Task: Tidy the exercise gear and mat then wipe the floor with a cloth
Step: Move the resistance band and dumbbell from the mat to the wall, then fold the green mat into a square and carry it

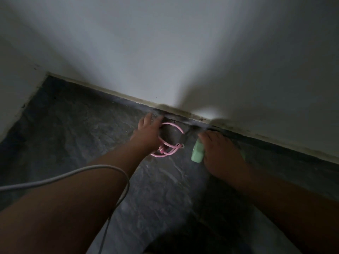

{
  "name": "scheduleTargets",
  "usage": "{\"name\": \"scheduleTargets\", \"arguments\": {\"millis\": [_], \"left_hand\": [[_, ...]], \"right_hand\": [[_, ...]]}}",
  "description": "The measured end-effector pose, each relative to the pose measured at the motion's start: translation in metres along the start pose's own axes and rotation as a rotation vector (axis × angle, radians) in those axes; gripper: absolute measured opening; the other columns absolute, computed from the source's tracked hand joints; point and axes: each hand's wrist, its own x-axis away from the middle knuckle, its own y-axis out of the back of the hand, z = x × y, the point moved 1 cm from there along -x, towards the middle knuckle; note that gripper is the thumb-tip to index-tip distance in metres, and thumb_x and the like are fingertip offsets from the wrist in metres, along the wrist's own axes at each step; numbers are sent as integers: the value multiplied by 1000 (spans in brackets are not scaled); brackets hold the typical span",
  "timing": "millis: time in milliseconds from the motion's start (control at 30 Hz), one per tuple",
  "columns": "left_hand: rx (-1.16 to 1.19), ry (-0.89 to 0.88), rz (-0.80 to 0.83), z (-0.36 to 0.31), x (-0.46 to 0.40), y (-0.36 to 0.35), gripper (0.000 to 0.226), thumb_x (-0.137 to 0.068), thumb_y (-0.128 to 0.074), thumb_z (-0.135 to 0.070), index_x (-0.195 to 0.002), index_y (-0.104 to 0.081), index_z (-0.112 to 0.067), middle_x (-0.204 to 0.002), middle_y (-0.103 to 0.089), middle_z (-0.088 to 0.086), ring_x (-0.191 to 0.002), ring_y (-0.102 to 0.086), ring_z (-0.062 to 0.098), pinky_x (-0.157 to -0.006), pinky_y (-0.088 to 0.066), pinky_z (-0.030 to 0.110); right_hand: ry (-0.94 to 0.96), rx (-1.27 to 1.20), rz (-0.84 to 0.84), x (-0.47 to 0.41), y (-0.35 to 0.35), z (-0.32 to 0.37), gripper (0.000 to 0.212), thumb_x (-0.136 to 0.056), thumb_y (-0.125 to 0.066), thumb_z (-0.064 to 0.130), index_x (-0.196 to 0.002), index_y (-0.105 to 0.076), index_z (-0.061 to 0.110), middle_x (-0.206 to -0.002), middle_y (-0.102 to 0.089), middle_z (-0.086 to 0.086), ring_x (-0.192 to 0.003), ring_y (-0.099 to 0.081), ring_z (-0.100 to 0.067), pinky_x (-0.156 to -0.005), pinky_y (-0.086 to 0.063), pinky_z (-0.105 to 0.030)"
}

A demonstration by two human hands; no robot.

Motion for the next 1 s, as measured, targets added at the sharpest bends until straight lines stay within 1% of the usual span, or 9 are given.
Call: {"name": "scheduleTargets", "arguments": {"millis": [133, 267, 433, 600, 700, 800, 900, 967, 1000], "left_hand": [[68, -8, -47, -13, 41, 23, 114, -60, -90, -34, -149, -20, -40, -160, -18, 3, -148, -14, 32, -114, -26, 61], [113, -16, -45, -29, 113, 60, 72, -83, -66, -21, -147, -34, -29, -148, -42, 2, -137, -36, 29, -111, -35, 52], [49, -75, -79, -63, 229, 174, 63, -88, -56, -25, -147, -34, -24, -150, -42, 3, -138, -38, 25, -114, -31, 50], [39, -143, -174, -108, 361, 338, 54, -93, -50, -30, -144, -37, -22, -147, -45, 5, -138, -37, 24, -115, -27, 46], [27, -163, -216, -129, 439, 432, 53, -91, -50, -32, -142, -39, -22, -144, -47, 5, -137, -38, 23, -114, -28, 45], [9, -169, -269, -143, 511, 507, 54, -93, -49, -34, -145, -38, -21, -149, -42, 6, -142, -32, 25, -117, -23, 46], [-21, -147, -311, -150, 571, 559, 57, -96, -45, -39, -150, -32, -24, -158, -31, 5, -149, -20, 25, -121, -15, 47], [-14, -119, -359, -150, 605, 584, 58, -96, -44, -40, -150, -31, -25, -160, -28, 4, -150, -17, 25, -122, -14, 46], [-14, -104, -390, -150, 622, 596, 59, -95, -44, -40, -150, -31, -25, -160, -29, 4, -149, -18, 25, -122, -15, 47]], "right_hand": [[-72, -30, 27, 22, 49, 22, 57, -81, -57, 23, -137, -48, 14, -134, -55, -8, -122, -51, -29, -102, -41, -42], [-65, -71, 60, 68, 113, 63, 56, -86, -53, 21, -141, -45, 14, -138, -53, -7, -125, -49, -26, -105, -42, -44], [-83, 0, 100, 126, 227, 123, 64, -88, -54, 30, -148, -33, 16, -146, -46, -8, -134, -41, -25, -108, -42, -45], [-80, 19, 123, 182, 394, 213, 66, -93, -49, 38, -152, -25, 18, -154, -37, -11, -143, -32, -28, -116, -32, -48], [-41, 33, 82, 219, 500, 275, 65, -93, -49, 39, -151, -29, 19, -154, -38, -12, -142, -33, -30, -116, -32, -45], [14, 27, 17, 253, 584, 328, 65, -93, -52, 39, -151, -29, 24, -157, -35, -8, -145, -30, -29, -116, -29, -45], [63, 35, -74, 281, 640, 368, 61, -96, -41, 46, -152, -32, 23, -158, -34, -7, -146, -30, -29, -116, -30, -45], [112, -7, -146, 296, 668, 390, 61, -96, -36, 48, -151, -36, 21, -157, -36, -8, -145, -31, -29, -117, -31, -44], [130, -31, -154, 305, 680, 400, 61, -97, -37, 47, -152, -33, 22, -159, -32, -6, -148, -26, -27, -119, -27, -43]]}}
